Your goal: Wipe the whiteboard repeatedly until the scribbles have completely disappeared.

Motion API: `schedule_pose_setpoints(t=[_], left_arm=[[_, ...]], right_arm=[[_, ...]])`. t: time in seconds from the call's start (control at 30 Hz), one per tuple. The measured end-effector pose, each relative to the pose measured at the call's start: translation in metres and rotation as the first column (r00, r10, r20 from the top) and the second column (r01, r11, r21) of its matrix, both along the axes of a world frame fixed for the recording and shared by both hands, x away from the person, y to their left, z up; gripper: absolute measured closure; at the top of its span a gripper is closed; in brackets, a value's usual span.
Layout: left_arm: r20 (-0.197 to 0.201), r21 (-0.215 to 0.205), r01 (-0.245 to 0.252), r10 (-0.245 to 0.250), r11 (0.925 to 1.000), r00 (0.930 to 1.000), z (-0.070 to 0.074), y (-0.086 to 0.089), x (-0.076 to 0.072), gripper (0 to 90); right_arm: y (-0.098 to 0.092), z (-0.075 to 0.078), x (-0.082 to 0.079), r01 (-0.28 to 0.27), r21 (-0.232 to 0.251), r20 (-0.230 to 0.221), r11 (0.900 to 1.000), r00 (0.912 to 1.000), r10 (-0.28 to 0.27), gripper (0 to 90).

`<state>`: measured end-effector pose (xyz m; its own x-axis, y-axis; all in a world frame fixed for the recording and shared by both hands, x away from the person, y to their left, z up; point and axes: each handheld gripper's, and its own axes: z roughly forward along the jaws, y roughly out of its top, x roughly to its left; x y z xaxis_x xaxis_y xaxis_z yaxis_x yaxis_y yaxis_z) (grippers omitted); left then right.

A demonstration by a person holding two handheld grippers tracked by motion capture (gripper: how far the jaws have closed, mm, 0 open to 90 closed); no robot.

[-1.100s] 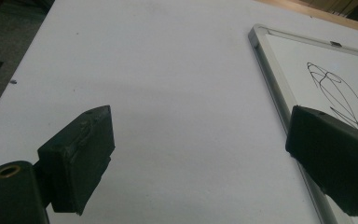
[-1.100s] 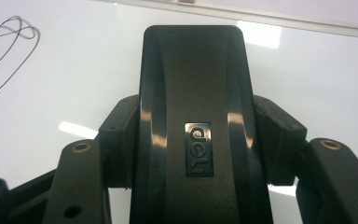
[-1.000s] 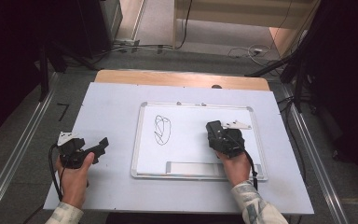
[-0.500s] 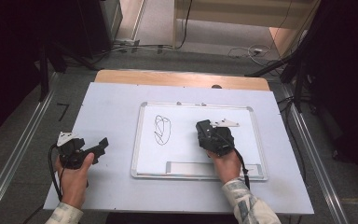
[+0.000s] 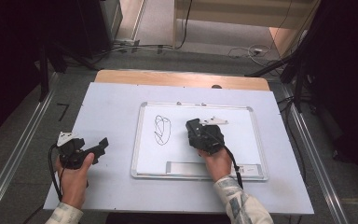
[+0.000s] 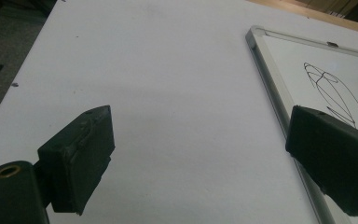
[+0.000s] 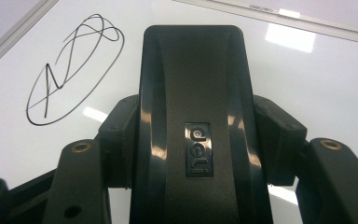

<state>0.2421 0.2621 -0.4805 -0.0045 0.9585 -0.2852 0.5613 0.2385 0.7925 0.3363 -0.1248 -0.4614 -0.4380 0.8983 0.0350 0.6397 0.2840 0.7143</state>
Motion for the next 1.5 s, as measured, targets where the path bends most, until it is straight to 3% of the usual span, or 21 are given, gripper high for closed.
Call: schedule_pose_setpoints(t=[0.63,1.3,1.47,1.5], left_arm=[[0.007,-0.001,0.003,-0.003,1.0000,1.0000,0.001,0.001,-0.002,8.5],[0.009,-0.002,0.008,-0.008,1.0000,0.9999,0.001,0.003,-0.003,8.5],[0.010,-0.004,0.001,-0.001,1.0000,0.9999,0.001,0.005,-0.003,8.5],[0.010,-0.004,0.002,-0.002,1.0000,1.0000,0.001,0.005,-0.003,8.5]], right_arm=[[0.049,-0.001,0.002,-0.089,-0.006,-0.021,0.996,0.9959,0.089,37.7],[0.092,-0.016,0.001,-0.166,-0.025,-0.052,0.986,0.9850,0.164,37.7],[0.100,-0.023,0.003,-0.175,-0.042,-0.066,0.984,0.9829,0.172,37.6],[0.105,-0.028,0.002,-0.184,-0.078,-0.054,0.980,0.9821,0.180,37.5]])
